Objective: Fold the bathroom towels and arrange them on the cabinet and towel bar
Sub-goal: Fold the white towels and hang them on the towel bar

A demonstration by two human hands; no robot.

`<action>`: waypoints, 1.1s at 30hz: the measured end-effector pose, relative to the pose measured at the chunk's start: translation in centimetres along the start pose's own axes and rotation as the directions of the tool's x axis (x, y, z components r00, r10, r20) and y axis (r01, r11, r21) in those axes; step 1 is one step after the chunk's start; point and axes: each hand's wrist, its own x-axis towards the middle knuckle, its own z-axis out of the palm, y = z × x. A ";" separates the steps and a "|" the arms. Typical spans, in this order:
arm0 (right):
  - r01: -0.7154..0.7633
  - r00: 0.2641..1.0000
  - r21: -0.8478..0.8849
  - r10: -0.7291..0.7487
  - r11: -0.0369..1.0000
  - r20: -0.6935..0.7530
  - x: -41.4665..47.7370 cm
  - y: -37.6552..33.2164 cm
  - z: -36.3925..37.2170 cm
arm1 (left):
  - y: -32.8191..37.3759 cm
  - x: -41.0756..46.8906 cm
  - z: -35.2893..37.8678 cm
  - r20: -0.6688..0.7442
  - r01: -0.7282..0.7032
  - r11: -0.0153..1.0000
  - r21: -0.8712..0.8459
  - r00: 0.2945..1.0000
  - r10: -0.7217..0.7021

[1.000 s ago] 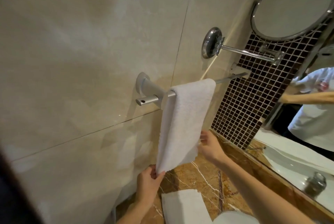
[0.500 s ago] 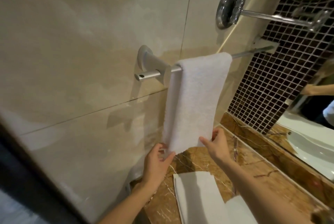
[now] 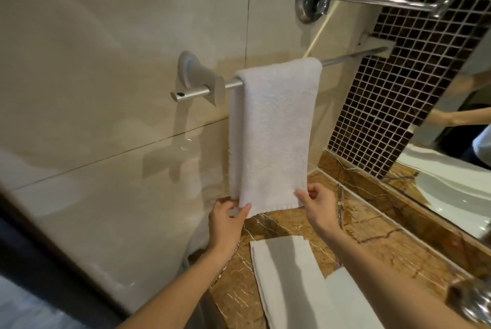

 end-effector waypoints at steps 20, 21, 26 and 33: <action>-0.198 0.980 0.203 0.194 0.959 0.041 1.6 1.5 1.8 | 0.3 -1.2 -0.6 0.062 0.088 0.996 0.012 0.994 -0.089; -0.204 0.979 0.210 0.198 0.956 0.047 1.8 1.5 2.0 | 0.3 -1.2 -0.7 0.070 0.085 0.996 0.009 0.994 -0.086; -0.247 0.969 0.266 0.233 0.932 0.086 2.8 1.6 2.7 | 0.6 -1.3 -0.9 0.090 0.086 0.996 0.028 0.992 -0.088; -0.342 0.940 0.480 0.300 0.808 0.164 3.6 0.8 3.3 | 0.9 -1.3 -0.1 0.063 0.058 0.996 0.073 0.996 -0.062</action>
